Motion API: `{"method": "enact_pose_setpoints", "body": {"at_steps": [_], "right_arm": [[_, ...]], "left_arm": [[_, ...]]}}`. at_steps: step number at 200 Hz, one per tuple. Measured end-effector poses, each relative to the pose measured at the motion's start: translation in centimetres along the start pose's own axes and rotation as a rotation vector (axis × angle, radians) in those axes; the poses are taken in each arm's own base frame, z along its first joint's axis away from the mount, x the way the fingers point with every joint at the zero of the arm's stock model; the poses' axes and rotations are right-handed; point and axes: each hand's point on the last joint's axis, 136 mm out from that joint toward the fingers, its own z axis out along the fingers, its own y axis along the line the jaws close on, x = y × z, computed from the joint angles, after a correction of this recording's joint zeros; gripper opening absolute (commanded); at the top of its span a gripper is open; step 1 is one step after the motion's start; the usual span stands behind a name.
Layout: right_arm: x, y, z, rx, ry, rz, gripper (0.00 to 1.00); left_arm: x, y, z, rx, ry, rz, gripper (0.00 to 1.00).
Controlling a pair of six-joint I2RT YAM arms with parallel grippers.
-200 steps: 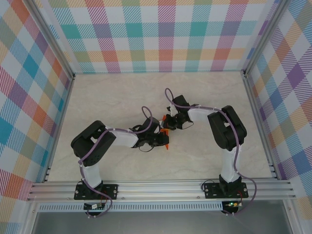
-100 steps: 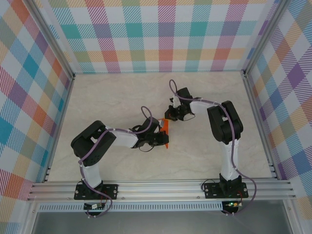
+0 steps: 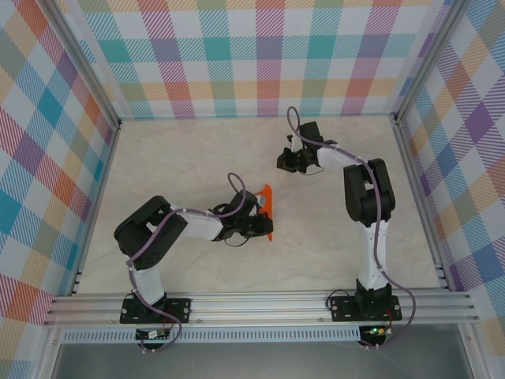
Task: Fold a paper plane with a square sheet of paper (fold left side to right side)
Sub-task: Fold the wing for the fifth time at the center of the table.
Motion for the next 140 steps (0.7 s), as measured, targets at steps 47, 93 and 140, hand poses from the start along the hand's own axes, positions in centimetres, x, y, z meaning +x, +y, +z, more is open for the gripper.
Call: {"method": "enact_pose_setpoints", "body": {"at_steps": [47, 93, 140], "right_arm": [[9.1, 2.4, -2.7, -0.115, 0.109, 0.037, 0.01], [15.6, 3.1, -1.2, -0.188, 0.237, 0.078, 0.01], [15.3, 4.2, -0.5, -0.241, 0.224, 0.060, 0.01]], "left_arm": [[0.0, 0.0, 0.0, 0.000, 0.000, 0.000, 0.02], [0.0, 0.0, 0.0, 0.000, 0.000, 0.001, 0.02], [0.1, 0.0, 0.0, -0.001, 0.003, 0.002, 0.02]]}}
